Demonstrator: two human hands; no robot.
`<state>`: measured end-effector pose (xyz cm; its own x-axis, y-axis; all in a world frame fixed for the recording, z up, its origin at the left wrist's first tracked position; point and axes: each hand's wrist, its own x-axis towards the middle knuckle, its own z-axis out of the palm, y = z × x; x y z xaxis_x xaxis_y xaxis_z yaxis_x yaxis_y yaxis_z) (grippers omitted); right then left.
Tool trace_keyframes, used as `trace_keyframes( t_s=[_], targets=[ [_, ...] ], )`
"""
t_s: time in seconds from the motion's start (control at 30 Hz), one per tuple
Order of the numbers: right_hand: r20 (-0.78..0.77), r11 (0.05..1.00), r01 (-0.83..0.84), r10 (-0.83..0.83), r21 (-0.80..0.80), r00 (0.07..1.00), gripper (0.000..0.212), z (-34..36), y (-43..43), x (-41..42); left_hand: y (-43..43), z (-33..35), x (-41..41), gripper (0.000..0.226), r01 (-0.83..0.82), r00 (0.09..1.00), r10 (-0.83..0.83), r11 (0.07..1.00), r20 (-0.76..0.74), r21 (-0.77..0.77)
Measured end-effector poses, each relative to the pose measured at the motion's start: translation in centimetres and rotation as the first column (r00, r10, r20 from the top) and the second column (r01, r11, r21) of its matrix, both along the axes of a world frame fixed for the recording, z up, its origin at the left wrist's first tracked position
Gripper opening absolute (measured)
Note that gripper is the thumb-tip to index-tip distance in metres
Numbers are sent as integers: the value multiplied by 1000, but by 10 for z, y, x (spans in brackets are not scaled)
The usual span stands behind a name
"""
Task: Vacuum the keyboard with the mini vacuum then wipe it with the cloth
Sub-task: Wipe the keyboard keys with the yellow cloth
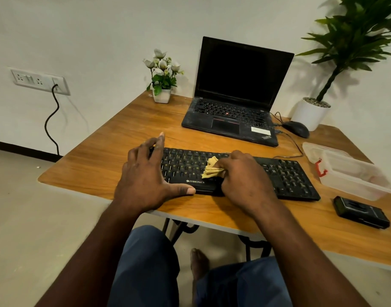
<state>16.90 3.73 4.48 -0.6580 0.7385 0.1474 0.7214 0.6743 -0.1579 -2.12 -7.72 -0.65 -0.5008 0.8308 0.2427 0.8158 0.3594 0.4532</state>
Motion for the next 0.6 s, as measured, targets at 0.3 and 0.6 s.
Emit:
trace_keyframes(
  t_s=[0.3, 0.6],
  targets=[
    [7, 996, 88, -88, -24, 996, 37, 16, 12, 15, 2, 0, 0, 149, -6, 1000, 6, 1000, 14, -5],
    [-51, 989, -142, 140, -36, 989, 44, 2, -19, -68, 3, -2, -2, 146, -8, 1000, 8, 1000, 17, 2]
  ],
)
